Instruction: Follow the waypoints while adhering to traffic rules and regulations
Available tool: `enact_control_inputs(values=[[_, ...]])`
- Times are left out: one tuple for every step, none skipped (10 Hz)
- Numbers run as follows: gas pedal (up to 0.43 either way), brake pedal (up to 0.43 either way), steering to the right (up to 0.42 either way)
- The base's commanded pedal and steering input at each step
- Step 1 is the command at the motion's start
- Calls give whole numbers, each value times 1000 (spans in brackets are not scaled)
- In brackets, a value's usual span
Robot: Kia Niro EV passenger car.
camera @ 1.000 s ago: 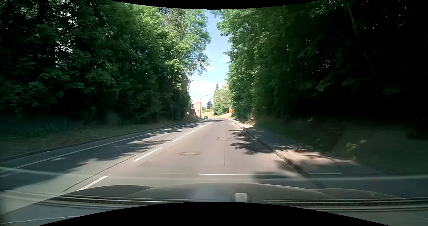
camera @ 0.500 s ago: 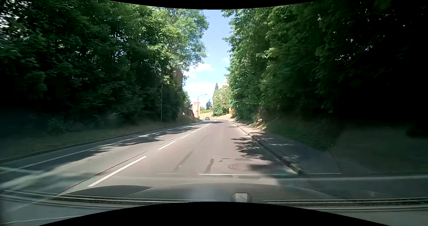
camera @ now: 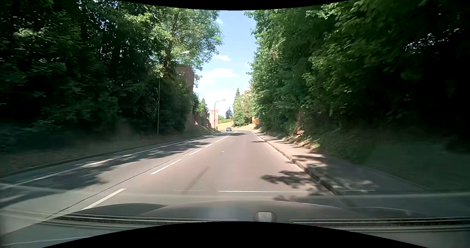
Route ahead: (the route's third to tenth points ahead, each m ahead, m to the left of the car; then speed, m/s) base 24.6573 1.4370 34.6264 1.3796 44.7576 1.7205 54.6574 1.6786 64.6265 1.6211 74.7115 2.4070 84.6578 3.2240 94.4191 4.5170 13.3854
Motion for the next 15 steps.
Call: enact_control_inputs(values=[[220, 6, -3], [220, 6, -3], [220, 6, -1], [220, 6, -1], [220, 6, -5], [130, 6, -5], [28, 6, -5], [20, 6, -5], [20, 6, -4], [28, 6, -2], [28, 6, -1], [28, 6, -1], [39, 6, -1], [39, 6, -1], [47, 6, -1]])
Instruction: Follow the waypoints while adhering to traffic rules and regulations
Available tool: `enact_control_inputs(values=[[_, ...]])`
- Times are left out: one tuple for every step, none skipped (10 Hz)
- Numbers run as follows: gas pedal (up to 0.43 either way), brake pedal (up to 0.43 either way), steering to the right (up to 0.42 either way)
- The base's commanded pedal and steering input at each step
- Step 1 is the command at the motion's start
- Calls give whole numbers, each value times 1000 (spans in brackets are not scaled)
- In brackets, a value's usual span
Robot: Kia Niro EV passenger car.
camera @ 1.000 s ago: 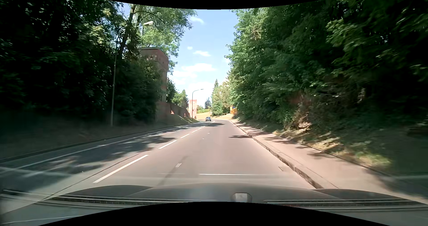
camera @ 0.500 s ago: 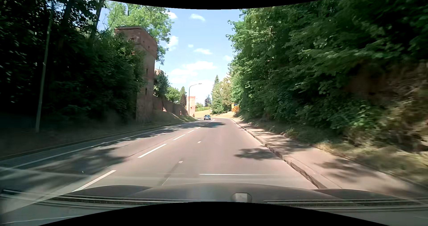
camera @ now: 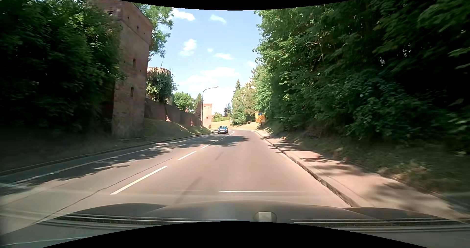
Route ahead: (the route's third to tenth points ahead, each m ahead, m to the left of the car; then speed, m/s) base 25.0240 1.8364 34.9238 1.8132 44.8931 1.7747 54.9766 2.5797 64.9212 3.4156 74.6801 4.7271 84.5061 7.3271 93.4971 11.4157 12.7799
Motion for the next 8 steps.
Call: enact_control_inputs(values=[[47, 6, -1], [47, 6, 1], [59, 6, 2], [59, 6, 1], [67, 6, 1], [67, 6, 1], [67, 6, 1], [67, 6, 1]])
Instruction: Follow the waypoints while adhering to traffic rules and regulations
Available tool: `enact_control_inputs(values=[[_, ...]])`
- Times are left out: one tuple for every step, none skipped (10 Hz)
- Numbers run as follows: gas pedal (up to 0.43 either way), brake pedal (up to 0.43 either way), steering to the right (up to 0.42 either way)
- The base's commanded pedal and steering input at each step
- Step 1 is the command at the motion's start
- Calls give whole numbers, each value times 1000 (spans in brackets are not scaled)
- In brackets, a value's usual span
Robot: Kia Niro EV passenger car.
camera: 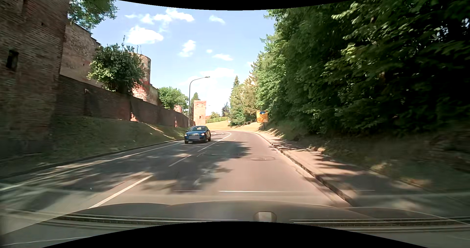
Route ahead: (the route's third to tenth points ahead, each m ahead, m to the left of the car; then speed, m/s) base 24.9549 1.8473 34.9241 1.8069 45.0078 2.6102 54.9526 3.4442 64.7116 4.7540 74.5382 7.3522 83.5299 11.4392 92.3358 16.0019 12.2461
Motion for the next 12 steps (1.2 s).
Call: enact_control_inputs(values=[[67, 6, 1], [79, 6, 2], [79, 6, 2], [98, 6, 3], [98, 6, 2], [98, 6, 2], [98, 6, 3], [110, 6, 3], [118, 6, 3], [118, 6, 2], [118, 6, 1], [118, 6, 1]])
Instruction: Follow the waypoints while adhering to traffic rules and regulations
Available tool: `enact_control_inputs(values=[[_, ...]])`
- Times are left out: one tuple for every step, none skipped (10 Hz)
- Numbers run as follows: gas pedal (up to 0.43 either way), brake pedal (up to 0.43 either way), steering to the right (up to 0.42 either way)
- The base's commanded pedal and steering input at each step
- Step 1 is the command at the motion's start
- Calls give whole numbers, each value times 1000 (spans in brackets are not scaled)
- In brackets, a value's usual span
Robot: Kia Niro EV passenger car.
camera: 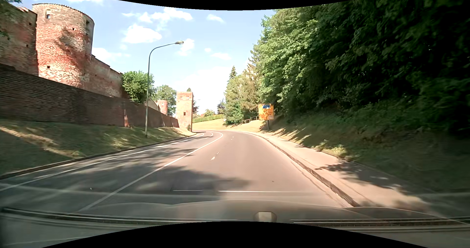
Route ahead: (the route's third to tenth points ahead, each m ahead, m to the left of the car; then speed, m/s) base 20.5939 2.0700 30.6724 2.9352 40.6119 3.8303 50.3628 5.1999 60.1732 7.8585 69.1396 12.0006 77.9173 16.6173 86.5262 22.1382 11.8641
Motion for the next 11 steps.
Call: enact_control_inputs(values=[[118, 6, 1], [118, 6, 1], [118, 6, -1], [118, 6, -3], [118, 6, -3], [118, 6, -5], [118, 6, -5], [118, 6, -6], [130, 6, -7], [130, 6, -8], [130, 6, -11]])
